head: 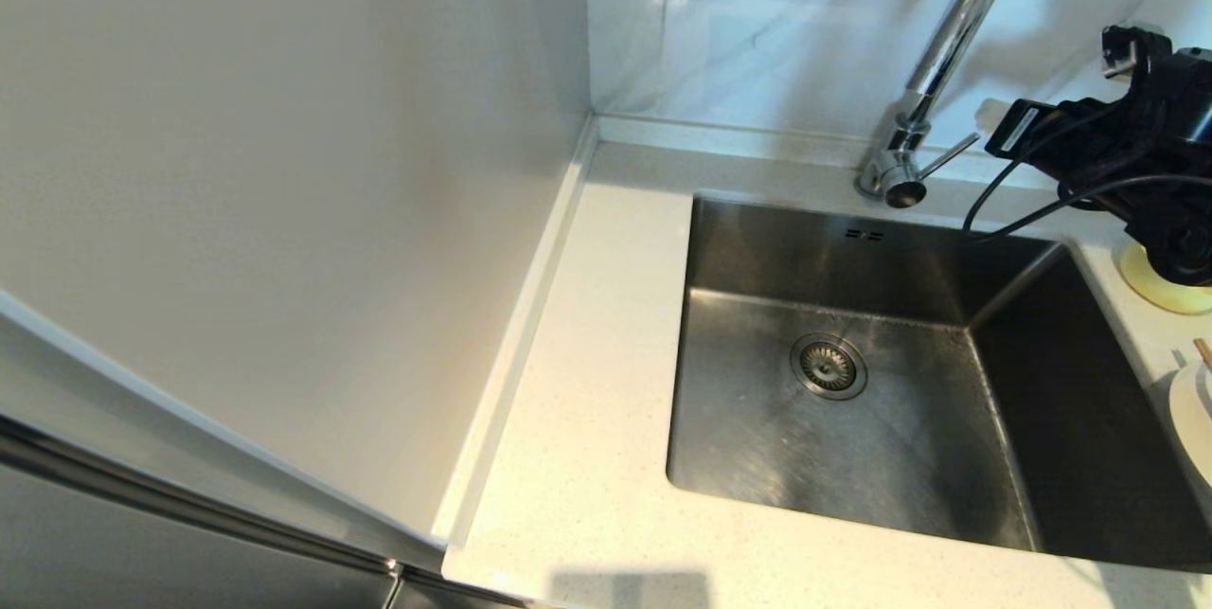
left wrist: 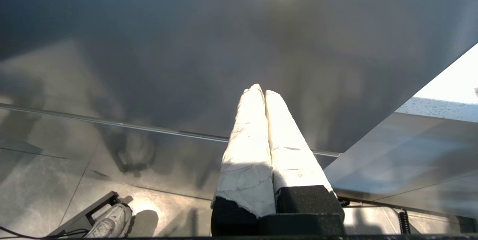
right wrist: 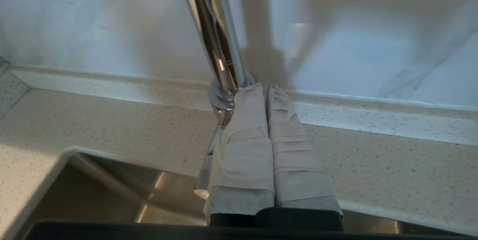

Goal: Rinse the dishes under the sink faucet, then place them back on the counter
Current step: Turn on the faucet

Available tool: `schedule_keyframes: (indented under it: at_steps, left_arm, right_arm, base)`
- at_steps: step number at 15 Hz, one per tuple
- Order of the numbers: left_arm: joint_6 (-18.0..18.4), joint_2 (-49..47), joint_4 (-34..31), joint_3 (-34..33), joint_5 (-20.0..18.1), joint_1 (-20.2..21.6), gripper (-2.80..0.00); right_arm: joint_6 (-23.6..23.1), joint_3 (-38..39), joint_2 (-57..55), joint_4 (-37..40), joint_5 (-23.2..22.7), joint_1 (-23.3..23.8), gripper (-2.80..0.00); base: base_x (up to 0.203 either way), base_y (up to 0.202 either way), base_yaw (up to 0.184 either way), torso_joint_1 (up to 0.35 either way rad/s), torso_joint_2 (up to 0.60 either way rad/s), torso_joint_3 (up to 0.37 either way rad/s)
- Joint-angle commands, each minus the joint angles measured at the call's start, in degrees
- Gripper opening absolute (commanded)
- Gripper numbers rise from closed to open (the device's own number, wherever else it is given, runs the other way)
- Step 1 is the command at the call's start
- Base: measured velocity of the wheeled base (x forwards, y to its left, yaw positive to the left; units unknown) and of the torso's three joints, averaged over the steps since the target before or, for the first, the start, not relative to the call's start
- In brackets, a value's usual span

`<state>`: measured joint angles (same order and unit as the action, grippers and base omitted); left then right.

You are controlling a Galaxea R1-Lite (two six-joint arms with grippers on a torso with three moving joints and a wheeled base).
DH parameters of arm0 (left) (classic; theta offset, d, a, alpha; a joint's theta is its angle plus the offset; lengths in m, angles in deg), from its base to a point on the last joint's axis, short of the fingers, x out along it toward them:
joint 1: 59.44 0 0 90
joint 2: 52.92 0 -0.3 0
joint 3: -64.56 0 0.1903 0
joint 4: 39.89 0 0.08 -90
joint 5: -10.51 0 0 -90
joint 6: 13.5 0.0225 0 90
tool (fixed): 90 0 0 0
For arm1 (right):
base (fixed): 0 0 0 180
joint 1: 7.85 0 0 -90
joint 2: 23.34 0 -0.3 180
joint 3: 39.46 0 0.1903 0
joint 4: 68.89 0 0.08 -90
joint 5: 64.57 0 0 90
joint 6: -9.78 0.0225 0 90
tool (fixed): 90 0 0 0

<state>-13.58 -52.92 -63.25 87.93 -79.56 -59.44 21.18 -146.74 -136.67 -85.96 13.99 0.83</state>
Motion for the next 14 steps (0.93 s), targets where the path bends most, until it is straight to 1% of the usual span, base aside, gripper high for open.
schedule_keyframes:
  at_steps: [1, 9, 12, 14]
  left_arm:
    - [-0.01, 0.00, 0.00, 0.00, -0.01, 0.00, -2.80]
    - [-0.01, 0.00, 0.00, 0.00, 0.07, 0.00, -2.80]
    - [-0.01, 0.00, 0.00, 0.00, -0.01, 0.00, -2.80]
    - [-0.01, 0.00, 0.00, 0.00, -0.01, 0.00, -2.80]
  right_arm:
    - [0.03, 0.05, 0.04, -0.26, -0.08, -0.59, -2.80]
    - [-0.24, 0.41, -1.19, -0.08, -0.43, -0.77, -2.80]
    - [-0.48, 0.67, -0.76, 1.81, -0.52, -0.65, -2.80]
    - [-1.20, 1.22, 1.21, 5.24, -0.64, -0.40, -2.80]
  base:
    - [0.000, 0.000, 0.000, 0.000, 0.00, 0.000]
    - [0.000, 0.000, 0.000, 0.000, 0.00, 0.000]
    - [0.000, 0.000, 0.000, 0.000, 0.00, 0.000]
    - [0.000, 0.000, 0.000, 0.000, 0.00, 0.000]
